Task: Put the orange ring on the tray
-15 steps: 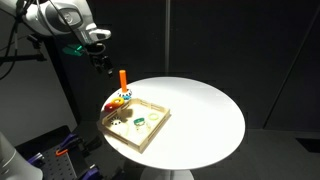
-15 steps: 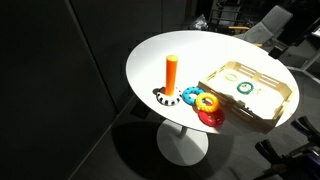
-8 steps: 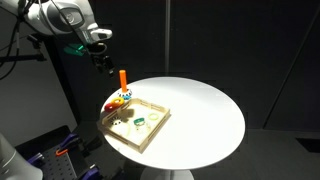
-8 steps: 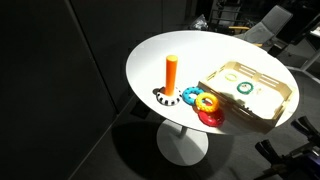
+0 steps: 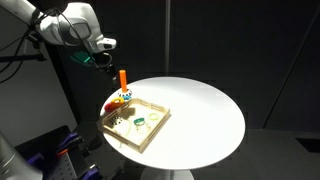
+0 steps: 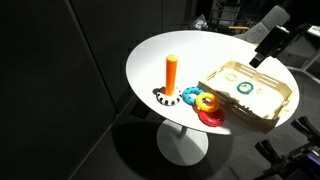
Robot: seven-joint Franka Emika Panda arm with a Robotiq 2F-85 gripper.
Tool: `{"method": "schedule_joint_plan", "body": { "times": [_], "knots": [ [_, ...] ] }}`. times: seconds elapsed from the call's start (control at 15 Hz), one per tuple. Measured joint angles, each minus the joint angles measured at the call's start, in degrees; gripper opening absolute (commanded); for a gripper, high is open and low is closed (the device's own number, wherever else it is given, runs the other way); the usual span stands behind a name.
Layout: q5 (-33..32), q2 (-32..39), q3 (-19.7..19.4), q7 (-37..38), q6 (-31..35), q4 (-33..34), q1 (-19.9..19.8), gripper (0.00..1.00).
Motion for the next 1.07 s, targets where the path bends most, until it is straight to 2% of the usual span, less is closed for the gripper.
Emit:
{"method": "schedule_joint_plan", "body": {
  "times": [0.47,1.07],
  "knots": [
    [6.69,9.89,-0.56,-6.37,9.47,1.29,3.17,1.0],
    [9.14,21.78,-0.2,-10.85,14.21,5.59,4.13,1.0]
  ]
}}
